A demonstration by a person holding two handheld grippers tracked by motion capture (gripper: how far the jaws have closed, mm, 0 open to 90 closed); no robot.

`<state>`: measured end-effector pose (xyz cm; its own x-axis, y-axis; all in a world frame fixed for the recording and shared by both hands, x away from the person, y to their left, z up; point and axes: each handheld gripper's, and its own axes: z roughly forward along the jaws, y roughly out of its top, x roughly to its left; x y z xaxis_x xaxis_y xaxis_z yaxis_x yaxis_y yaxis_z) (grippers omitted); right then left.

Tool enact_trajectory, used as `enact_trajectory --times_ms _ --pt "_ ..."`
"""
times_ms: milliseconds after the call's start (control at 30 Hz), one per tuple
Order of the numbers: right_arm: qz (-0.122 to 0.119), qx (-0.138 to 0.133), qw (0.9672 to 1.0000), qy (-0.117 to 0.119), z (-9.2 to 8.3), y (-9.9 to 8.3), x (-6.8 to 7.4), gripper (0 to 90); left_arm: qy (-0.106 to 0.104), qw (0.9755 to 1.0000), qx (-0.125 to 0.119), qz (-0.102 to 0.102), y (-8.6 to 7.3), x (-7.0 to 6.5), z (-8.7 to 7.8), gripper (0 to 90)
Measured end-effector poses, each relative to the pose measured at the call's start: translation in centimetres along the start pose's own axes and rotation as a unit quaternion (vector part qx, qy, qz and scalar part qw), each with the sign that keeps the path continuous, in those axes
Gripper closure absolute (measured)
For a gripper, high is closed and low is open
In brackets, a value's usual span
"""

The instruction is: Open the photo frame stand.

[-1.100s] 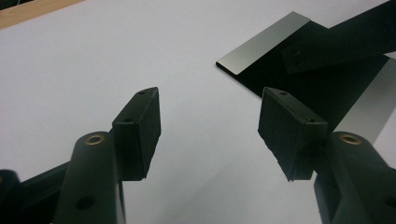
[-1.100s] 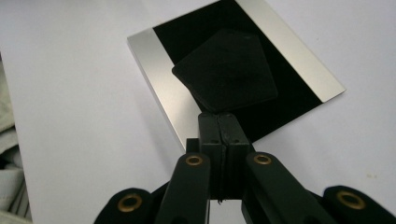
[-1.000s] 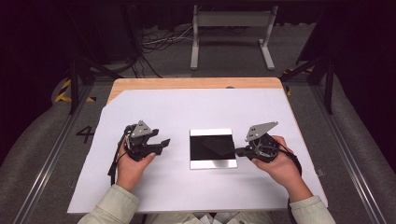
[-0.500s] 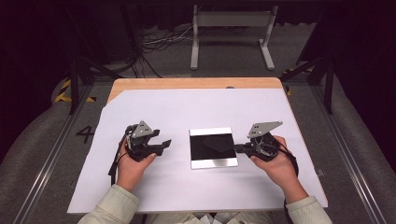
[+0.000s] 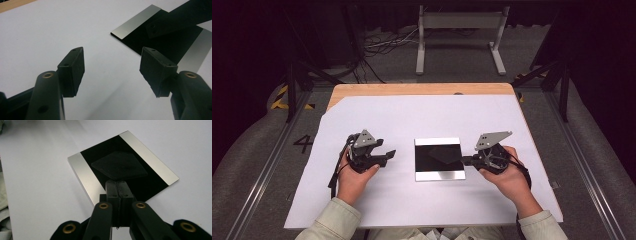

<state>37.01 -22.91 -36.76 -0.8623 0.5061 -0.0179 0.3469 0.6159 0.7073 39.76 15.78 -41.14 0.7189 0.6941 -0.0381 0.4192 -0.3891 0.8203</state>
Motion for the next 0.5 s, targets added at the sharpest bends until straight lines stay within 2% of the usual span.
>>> enact_trajectory --times_ms 233,333,500 --pt "-0.004 0.016 0.9999 0.003 -0.3 0.0 -0.1 86.4 -0.001 1.0000 0.001 -0.002 0.0 0.0 0.0 37.2" --pt "-0.007 0.024 0.9996 0.010 -0.6 0.1 -0.2 82.8 -0.001 1.0000 0.001 -0.001 0.0 0.1 0.0 37.3" --pt "0.000 0.025 0.9996 0.011 -1.7 0.3 -0.4 76.4 -0.001 1.0000 0.003 -0.001 0.0 0.0 0.0 37.2"
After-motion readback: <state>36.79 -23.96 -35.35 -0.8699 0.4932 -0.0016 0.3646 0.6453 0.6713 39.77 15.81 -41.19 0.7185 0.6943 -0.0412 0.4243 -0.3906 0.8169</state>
